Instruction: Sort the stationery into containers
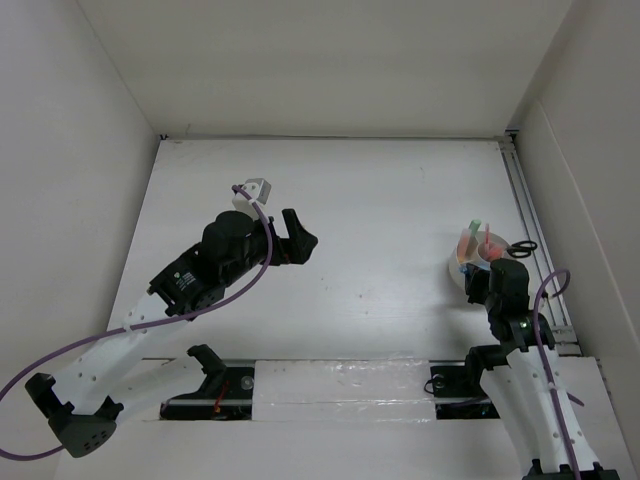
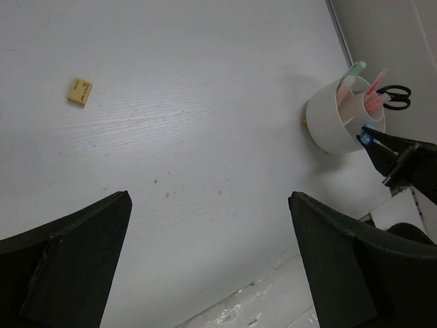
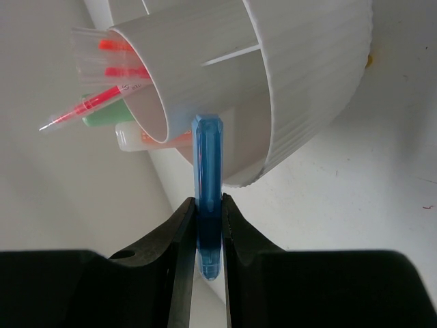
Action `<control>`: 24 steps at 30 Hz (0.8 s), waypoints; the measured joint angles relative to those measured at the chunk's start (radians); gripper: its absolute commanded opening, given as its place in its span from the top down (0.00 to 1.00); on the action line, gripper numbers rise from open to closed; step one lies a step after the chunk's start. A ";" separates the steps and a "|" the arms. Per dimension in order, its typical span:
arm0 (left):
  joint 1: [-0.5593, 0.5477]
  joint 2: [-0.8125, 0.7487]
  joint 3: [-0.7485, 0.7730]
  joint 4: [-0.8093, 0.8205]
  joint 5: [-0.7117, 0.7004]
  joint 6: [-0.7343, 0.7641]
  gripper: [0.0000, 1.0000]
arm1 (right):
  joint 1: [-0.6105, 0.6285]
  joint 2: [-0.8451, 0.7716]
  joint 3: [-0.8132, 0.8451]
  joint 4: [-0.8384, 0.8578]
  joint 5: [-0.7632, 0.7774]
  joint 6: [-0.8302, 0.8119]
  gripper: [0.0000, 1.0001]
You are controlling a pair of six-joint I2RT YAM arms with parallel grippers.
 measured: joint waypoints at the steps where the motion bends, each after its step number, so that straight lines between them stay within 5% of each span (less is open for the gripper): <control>1: 0.000 0.000 0.000 0.000 0.000 0.000 0.00 | 0.000 0.000 0.000 0.000 0.000 0.000 0.79; 20: 0.000 0.000 0.000 0.000 0.000 0.000 0.00 | 0.000 0.013 0.000 0.007 -0.001 0.006 0.63; 24: 0.000 0.000 0.000 0.000 0.000 0.000 0.00 | 0.000 0.013 0.000 0.007 -0.001 0.007 0.53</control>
